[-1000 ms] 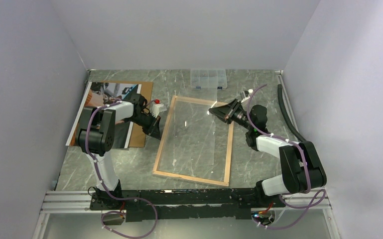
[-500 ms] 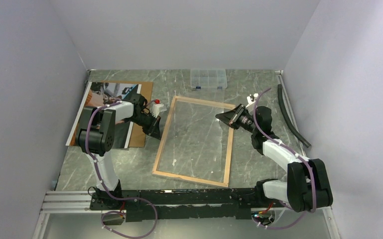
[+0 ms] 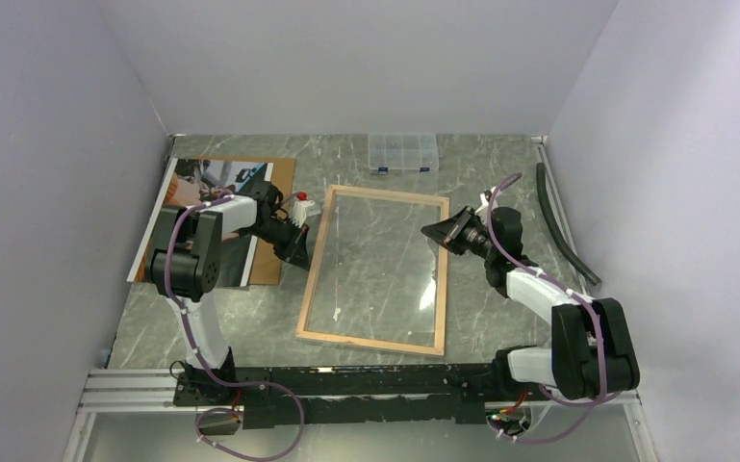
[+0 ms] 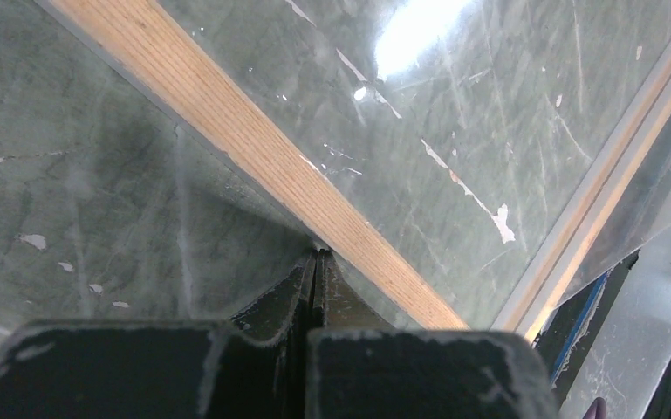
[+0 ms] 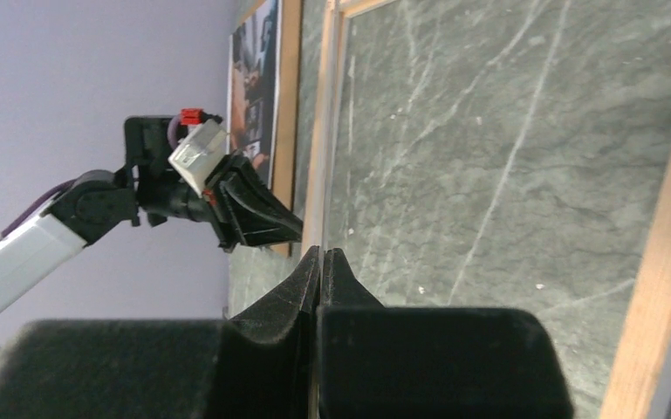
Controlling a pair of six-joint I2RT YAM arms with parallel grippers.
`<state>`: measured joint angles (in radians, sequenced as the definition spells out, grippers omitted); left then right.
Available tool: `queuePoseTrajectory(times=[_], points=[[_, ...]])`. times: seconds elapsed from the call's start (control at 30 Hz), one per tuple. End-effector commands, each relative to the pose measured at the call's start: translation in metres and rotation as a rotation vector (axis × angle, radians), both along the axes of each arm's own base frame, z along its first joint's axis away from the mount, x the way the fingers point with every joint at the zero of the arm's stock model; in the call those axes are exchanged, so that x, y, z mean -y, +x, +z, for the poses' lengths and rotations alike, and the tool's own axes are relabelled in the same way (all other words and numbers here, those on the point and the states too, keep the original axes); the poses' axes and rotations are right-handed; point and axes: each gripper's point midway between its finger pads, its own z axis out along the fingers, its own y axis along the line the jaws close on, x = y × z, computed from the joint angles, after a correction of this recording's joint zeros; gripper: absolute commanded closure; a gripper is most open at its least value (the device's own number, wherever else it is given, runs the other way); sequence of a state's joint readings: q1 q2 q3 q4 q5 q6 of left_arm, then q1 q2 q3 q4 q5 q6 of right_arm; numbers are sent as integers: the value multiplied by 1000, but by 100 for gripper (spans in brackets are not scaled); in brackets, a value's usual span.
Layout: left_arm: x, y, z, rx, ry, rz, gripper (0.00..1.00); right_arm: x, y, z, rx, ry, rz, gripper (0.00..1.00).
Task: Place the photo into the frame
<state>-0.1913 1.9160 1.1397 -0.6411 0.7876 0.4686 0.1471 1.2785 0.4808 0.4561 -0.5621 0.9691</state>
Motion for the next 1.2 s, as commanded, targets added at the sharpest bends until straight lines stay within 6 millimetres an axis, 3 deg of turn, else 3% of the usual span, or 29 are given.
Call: queuePoseTrajectory(times=[0.0,0.47,0.87,1.17], points=[[16,3,16,31,-68,-33,97,-4,-18,-25,-67,-60,49,100],[17,1,18,27,-78,-29,97,5,-14,-41,-91,-109,9,100],[18,0,18,16,-83,-26,97,19,-12,-50,-89,-122,-126,100],[19,-2,19,5,-91,-25,97,15,-16,-62,-99,-124,-170,100]])
